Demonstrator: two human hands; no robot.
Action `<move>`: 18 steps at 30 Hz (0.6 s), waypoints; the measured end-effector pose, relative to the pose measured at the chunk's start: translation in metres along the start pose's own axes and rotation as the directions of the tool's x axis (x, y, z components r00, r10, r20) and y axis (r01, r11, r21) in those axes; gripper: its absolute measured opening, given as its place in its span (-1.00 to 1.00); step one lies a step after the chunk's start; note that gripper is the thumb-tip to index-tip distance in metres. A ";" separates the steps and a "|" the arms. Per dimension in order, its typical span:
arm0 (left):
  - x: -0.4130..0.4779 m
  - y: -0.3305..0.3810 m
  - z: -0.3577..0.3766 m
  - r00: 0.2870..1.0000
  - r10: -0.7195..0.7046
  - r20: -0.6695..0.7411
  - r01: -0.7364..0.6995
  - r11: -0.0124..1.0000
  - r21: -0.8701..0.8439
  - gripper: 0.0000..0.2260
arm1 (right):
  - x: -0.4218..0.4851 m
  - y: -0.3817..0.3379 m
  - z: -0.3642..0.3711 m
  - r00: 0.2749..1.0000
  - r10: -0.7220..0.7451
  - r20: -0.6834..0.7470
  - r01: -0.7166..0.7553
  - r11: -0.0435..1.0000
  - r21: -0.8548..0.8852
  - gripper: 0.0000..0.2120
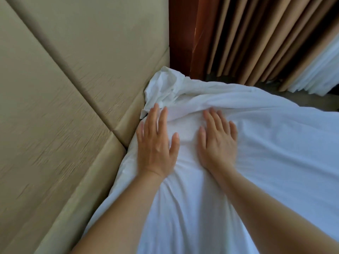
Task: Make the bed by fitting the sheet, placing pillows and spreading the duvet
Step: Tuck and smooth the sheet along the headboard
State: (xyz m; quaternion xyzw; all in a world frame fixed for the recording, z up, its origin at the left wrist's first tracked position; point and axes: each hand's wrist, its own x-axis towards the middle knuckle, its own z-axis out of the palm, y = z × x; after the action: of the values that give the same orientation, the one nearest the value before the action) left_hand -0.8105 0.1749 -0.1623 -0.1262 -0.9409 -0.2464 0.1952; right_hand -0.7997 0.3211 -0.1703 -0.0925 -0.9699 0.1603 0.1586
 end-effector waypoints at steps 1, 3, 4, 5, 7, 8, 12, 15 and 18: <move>0.011 0.003 -0.002 0.998 -0.055 -0.023 0.052 0.992 -0.113 -0.49 | 0.000 0.003 0.002 1.000 0.002 -0.018 -0.002 1.000 0.008 -0.40; 0.037 0.007 -0.012 0.964 -0.266 -0.012 0.246 0.907 -0.343 -0.53 | 0.002 0.004 0.005 0.999 0.026 -0.036 -0.024 0.999 0.037 -0.41; 0.051 0.007 -0.015 0.935 -0.354 0.019 0.335 0.866 -0.371 -0.55 | 0.004 0.004 0.007 0.998 0.047 -0.042 -0.045 0.998 0.049 -0.42; 0.065 0.008 -0.015 0.918 -0.392 0.059 0.389 0.861 -0.328 -0.55 | 0.005 0.005 0.009 0.996 0.066 -0.054 -0.063 0.997 0.053 -0.43; 0.087 0.007 -0.014 0.918 -0.361 0.166 0.388 0.903 -0.184 -0.45 | 0.009 0.005 0.011 0.994 0.086 -0.072 -0.082 0.996 0.045 -0.44; 0.095 0.007 -0.012 0.904 -0.341 0.257 0.382 0.914 -0.133 -0.35 | 0.010 0.005 0.012 0.993 0.089 -0.073 -0.086 0.995 0.042 -0.45; 0.116 0.005 0.003 0.694 -0.391 0.604 0.407 0.906 0.119 -0.07 | 0.016 0.007 0.015 0.992 0.092 -0.091 -0.090 0.996 0.028 -0.48; 0.125 0.004 0.012 0.694 -0.429 0.578 0.428 0.892 0.148 -0.22 | 0.022 0.008 0.019 0.990 0.105 -0.094 -0.103 0.994 0.023 -0.48; 0.130 0.005 0.016 0.720 -0.405 0.564 0.373 0.911 0.178 -0.57 | 0.029 0.010 0.022 0.989 0.121 -0.086 -0.120 0.993 0.016 -0.48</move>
State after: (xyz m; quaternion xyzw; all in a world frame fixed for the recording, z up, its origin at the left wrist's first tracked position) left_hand -0.9291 0.2056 -0.1172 0.0089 -0.9655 -0.2058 -0.1592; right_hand -0.8328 0.3309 -0.1854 -0.1571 -0.9538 0.1709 0.1909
